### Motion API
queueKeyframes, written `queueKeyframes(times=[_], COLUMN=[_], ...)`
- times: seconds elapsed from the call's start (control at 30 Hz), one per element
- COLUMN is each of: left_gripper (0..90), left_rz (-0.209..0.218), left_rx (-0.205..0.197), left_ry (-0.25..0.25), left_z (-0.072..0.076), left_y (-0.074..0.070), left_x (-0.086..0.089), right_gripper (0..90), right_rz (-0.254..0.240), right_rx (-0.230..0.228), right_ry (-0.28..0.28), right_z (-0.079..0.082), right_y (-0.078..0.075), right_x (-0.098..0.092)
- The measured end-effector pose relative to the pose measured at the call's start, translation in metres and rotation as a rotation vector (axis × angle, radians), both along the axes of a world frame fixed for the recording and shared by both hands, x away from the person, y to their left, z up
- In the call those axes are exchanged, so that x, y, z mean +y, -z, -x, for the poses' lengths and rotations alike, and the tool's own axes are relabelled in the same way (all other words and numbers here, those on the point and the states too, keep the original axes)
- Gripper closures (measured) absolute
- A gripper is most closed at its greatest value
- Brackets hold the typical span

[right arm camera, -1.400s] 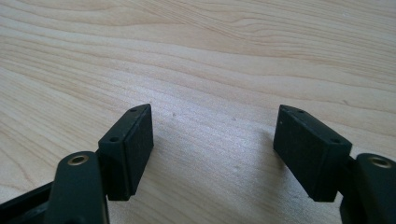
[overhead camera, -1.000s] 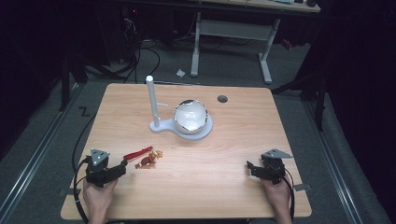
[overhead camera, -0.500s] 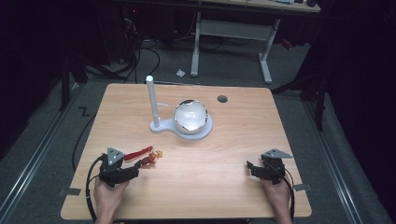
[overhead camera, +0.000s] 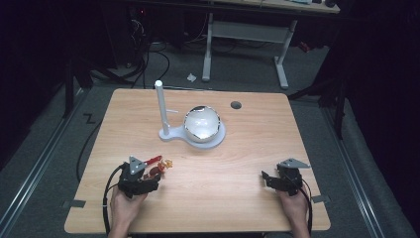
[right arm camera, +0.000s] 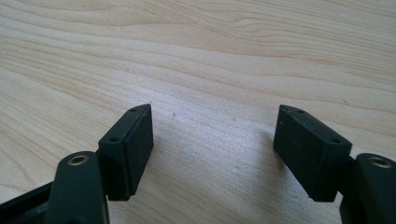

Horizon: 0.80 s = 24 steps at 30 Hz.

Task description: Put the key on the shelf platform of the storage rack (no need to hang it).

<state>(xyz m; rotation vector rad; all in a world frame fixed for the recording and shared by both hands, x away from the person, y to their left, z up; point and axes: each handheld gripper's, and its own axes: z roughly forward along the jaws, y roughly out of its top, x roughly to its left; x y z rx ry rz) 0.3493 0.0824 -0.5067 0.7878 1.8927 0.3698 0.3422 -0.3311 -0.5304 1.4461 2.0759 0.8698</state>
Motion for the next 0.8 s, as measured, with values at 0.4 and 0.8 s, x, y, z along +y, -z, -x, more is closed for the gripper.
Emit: queueKeyframes(times=[0.4, 0.8], left_gripper=[25.5, 27.2], left_rz=[-0.033, -0.07], left_rx=[0.03, 0.041], left_ry=[0.035, 0.049], left_z=[-0.008, -0.02], left_y=[0.006, 0.014], left_x=[-0.014, -0.023], right_gripper=[28.9, 28.9], right_rz=[0.0, 0.0], right_rx=[0.0, 0.0], right_ry=[0.0, -0.001], right_z=[0.0, 0.0], right_y=[0.0, 0.0], right_x=[0.0, 0.0])
